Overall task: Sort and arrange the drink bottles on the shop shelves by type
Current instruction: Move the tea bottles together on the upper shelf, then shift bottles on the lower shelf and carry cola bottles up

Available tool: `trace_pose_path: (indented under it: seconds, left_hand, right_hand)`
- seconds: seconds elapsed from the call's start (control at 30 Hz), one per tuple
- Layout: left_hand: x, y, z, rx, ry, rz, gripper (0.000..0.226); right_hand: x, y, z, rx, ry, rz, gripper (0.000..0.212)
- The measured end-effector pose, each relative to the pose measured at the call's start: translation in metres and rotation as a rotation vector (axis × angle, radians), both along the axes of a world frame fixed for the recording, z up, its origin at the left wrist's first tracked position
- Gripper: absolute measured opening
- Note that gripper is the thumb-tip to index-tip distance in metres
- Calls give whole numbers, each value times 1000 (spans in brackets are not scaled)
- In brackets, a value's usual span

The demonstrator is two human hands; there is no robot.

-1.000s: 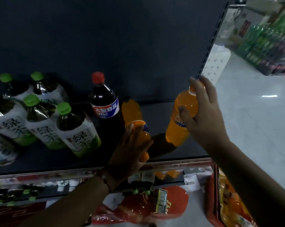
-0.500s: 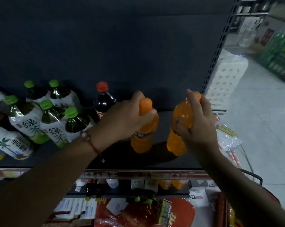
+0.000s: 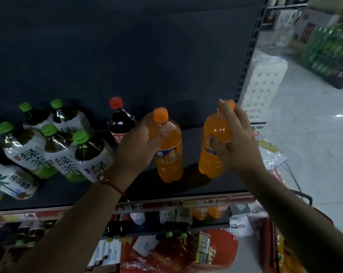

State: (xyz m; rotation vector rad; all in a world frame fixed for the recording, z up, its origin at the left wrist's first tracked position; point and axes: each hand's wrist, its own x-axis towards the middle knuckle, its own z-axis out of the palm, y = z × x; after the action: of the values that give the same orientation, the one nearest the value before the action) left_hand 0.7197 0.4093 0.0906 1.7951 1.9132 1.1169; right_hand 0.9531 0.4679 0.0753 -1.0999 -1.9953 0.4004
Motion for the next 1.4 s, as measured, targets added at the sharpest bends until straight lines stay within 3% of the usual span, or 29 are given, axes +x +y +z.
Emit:
trace_pose_path:
  seconds: [0.1,0.2,0.3,0.47,0.57,0.67,0.77,0.87,0.93,1.0,1.07,1.2,1.3,1.4]
  left_hand:
    - [-8,1,-7,70,-37,-22,51]
    - [-9,-9,-9,159,52,-12,62]
    - [-9,-54,-22,254,136,-52,52]
    - [-20,-159,-112,-58,150,-325,38]
    - [-24,-196,-190,-284,121,-384,33]
    - [-22,-200,-277,-558,-149,-311,30]
    - [-12,-170,-359,-784,-535,-9,19]
    - [-7,-128,-432,-840,-700,208,14]
    - [-1,-106,-466,-865,-850,197,15]
    - [5,-89,-495,-902,-1046,223,37]
    - [12,-79,-516,-914,-1177,276,43]
    - [14,-78,-531,-880,-1169,246,39]
    - [10,-93,-521,-862,-1022,222,48]
    - [5,-109,-497,-823,-809,229,44]
  right_hand:
    - [4,-4,5,-21,-14,23,86]
    - [6,-21,12,3,-20,-10,73]
    - [6,-58,9,9,-29,-58,58]
    - [-1,-149,-57,-241,-135,61,26]
    - [-16,-194,-131,-511,-114,126,23]
    - [-34,-208,-223,-719,-55,78,29]
    - [-57,-196,-315,-903,111,-38,28]
    - [-80,-173,-391,-1065,347,-192,26]
    - [-92,-153,-431,-1077,421,-245,16]
    - [-98,-134,-461,-1103,541,-257,10]
    - [-99,-119,-484,-1186,632,-255,11]
    - [-95,-108,-509,-1274,577,-341,29]
    - [-92,-111,-501,-1129,449,-371,38]
    - [-88,-115,-472,-961,343,-360,37]
